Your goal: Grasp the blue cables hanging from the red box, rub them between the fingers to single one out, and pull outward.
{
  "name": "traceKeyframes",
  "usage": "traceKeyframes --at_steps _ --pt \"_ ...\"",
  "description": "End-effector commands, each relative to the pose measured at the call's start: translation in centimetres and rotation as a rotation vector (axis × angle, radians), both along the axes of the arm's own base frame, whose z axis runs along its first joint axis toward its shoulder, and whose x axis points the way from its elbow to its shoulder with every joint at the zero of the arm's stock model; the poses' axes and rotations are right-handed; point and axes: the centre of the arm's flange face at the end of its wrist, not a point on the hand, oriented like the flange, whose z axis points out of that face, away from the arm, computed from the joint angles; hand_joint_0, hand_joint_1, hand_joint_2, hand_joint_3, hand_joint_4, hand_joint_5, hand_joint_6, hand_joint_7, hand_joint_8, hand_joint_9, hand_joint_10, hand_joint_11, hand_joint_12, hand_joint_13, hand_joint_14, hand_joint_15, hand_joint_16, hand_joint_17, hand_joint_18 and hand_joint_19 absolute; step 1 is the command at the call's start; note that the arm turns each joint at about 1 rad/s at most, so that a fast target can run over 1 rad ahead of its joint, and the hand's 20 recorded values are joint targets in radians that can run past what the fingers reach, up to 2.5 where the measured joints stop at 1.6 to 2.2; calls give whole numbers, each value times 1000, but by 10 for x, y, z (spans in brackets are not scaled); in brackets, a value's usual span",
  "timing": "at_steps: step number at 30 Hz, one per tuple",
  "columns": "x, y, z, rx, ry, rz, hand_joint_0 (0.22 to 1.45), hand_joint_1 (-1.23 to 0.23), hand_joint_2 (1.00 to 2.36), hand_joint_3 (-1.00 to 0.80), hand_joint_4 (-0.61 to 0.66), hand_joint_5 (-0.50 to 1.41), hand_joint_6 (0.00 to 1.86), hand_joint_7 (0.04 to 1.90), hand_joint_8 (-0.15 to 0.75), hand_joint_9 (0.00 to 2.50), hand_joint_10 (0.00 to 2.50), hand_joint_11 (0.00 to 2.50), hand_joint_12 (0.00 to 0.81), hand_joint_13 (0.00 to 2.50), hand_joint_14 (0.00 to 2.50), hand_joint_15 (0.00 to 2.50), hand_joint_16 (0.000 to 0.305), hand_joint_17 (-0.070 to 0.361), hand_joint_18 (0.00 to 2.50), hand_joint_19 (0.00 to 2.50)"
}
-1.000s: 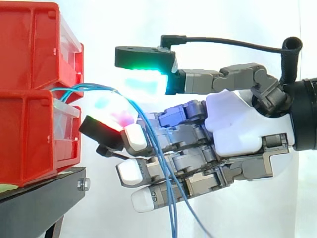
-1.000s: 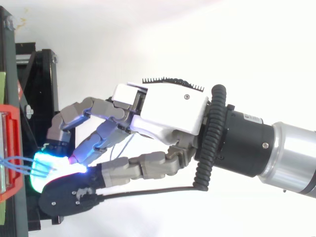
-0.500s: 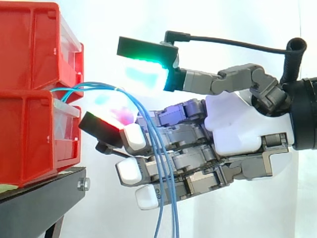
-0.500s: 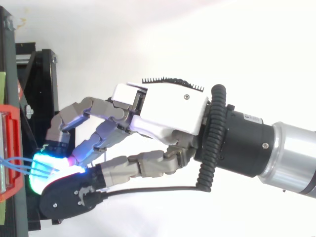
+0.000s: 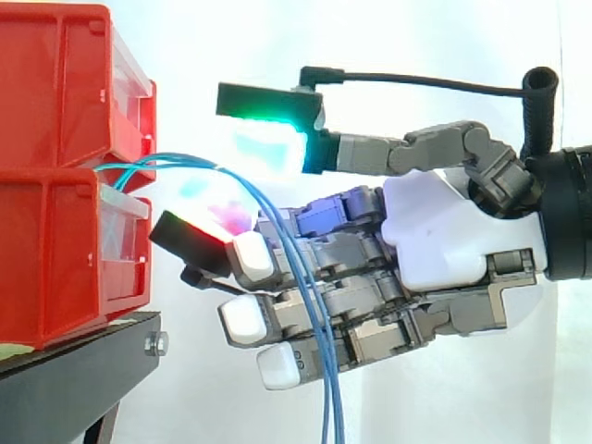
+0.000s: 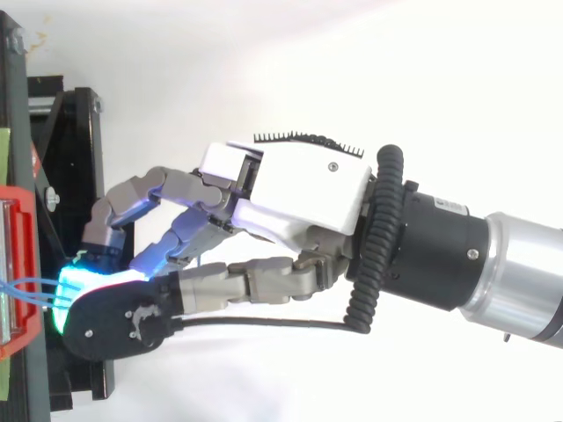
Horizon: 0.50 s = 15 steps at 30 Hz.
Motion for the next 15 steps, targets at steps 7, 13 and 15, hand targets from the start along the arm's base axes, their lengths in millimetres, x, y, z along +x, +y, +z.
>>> traceKeyframes --at_steps 7,13,15 --pt "0 -1 0 -2 -1 -2 686 -824 1014 -332 -58 -189 921 928 212 1004 21 762 295 866 26 619 39 88 690 555" --pt "0 -1 0 -6 4 0 764 -855 1000 -500 -133 -192 926 933 189 1000 21 755 286 875 25 611 38 86 730 542" --pt "-1 -1 -1 -6 6 0 779 -845 1000 -500 -147 -196 930 911 184 997 21 752 282 879 24 609 38 85 747 544"
